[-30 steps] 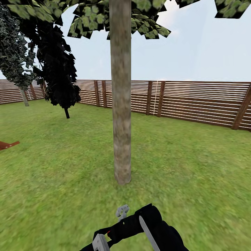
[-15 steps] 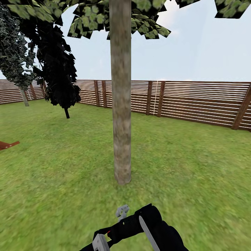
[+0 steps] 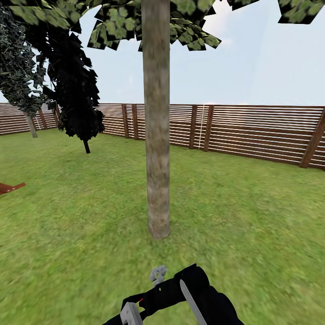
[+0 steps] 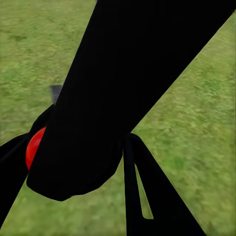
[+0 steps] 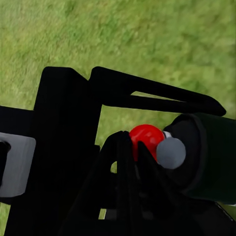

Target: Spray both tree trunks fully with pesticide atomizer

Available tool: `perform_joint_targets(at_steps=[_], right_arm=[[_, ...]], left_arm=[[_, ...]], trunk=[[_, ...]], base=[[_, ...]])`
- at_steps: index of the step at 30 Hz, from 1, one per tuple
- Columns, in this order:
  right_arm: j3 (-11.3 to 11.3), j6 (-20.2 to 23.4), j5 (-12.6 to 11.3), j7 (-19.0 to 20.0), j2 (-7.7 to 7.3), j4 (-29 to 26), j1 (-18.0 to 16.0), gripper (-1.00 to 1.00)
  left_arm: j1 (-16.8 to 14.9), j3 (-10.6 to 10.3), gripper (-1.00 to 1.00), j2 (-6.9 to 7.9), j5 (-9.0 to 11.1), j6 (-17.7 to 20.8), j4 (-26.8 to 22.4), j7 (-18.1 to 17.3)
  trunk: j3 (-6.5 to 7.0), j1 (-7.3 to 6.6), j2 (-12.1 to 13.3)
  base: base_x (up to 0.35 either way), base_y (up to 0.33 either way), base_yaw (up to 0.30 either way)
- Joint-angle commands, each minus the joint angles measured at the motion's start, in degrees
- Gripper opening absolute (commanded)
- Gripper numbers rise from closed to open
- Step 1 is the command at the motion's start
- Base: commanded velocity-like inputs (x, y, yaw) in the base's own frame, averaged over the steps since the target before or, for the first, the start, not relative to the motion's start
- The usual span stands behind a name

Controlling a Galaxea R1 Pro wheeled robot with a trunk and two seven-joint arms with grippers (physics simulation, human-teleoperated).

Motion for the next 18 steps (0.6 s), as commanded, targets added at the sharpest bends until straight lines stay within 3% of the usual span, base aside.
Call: perform_joint_targets(at_steps=[1, 18], right_arm=[[0.0, 0.4, -0.6, -0.3, 0.00, 0.0, -0.1, -1.00], [0.0, 0.4, -0.6, -0.3, 0.00, 0.0, -0.1, -1.00]], left_arm=[[-0.1, -0.2, -1.00, 0.05, 0.6, -0.1, 0.0, -0.2], [-0.1, -0.2, -1.00, 0.13, 0.6, -0.1, -0.7, -0.1]], trunk=[[-0.11, 0.04, -0.1], [-0.11, 0.04, -0.1]], base=[[0.000, 0.000, 0.000], [0.000, 0.000, 0.000]])
